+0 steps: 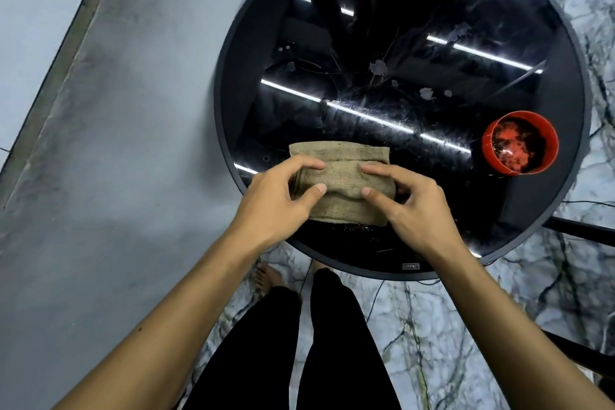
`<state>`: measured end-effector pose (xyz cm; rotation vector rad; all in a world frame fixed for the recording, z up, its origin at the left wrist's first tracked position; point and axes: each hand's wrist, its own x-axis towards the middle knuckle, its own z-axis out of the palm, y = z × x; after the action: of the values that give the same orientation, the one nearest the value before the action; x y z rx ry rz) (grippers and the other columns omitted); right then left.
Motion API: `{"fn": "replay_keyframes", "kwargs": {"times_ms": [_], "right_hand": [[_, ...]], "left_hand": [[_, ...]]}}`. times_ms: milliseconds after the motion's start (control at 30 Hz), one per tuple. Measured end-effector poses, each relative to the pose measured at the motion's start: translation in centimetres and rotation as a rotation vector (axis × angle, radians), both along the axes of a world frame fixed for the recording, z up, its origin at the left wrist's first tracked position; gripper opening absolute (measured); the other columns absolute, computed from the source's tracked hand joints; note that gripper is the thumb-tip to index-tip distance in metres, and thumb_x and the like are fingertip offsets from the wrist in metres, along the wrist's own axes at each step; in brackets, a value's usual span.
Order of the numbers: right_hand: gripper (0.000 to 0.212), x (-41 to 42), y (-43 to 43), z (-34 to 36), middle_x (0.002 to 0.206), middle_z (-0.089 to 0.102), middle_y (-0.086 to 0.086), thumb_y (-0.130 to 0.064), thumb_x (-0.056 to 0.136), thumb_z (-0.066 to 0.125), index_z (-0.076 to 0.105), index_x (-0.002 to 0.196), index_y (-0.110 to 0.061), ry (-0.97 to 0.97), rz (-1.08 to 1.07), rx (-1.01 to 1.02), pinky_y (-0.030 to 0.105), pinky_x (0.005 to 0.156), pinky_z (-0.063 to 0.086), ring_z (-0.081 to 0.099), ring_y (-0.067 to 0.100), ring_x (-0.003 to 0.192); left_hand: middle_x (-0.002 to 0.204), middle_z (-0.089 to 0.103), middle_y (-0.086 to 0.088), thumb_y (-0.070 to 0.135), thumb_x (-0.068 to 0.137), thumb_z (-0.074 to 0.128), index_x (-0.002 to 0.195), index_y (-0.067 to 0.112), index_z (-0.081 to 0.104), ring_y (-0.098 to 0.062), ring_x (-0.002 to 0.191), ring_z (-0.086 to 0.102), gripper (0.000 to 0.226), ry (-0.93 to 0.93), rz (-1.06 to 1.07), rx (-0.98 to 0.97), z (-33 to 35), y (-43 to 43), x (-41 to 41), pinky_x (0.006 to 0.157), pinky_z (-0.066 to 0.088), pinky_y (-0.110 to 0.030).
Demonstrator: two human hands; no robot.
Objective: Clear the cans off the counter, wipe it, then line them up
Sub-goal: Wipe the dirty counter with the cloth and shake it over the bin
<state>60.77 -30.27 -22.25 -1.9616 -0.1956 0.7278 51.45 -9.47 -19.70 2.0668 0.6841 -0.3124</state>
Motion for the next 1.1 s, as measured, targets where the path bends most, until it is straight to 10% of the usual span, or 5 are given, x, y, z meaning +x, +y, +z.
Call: {"fn": "replay_keyframes", "kwargs": {"times_ms": [400, 1100], "right_hand": [[0.032, -0.3, -0.3, 0.7, 0.116, 0.073, -0.014, -0.015, 0.089, 0.078, 0.076, 0.115, -0.033, -0.012, -0.019, 0.084, 0.031, 0.091, 0.059, 0.069, 0.002, 0.106], [0.036, -1.7, 4.3, 10.4, 0.114, 0.073, -0.021, -0.014, 0.088, 0.077, 0.075, 0.118, -0.033, -0.108, 0.228, 0.147, 0.020, 0.088, 0.056, 0.068, -0.002, 0.108]], "left_hand": [[0.113, 0.071, 0.021, 0.031, 0.087, 0.081, 0.104, 0.039, 0.075, 0.005, 0.110, 0.061, 0.020, -0.070, 0.202, -0.089, -0.8, -0.4, -0.6, 0.084, 0.041, -0.009], [0.091, 0.077, 0.012, 0.025, 0.084, 0.085, 0.095, 0.039, 0.076, -0.009, 0.081, 0.073, 0.020, -0.216, 0.462, -0.161, 6.6, 1.9, -6.5, 0.077, 0.064, -0.037]]}}
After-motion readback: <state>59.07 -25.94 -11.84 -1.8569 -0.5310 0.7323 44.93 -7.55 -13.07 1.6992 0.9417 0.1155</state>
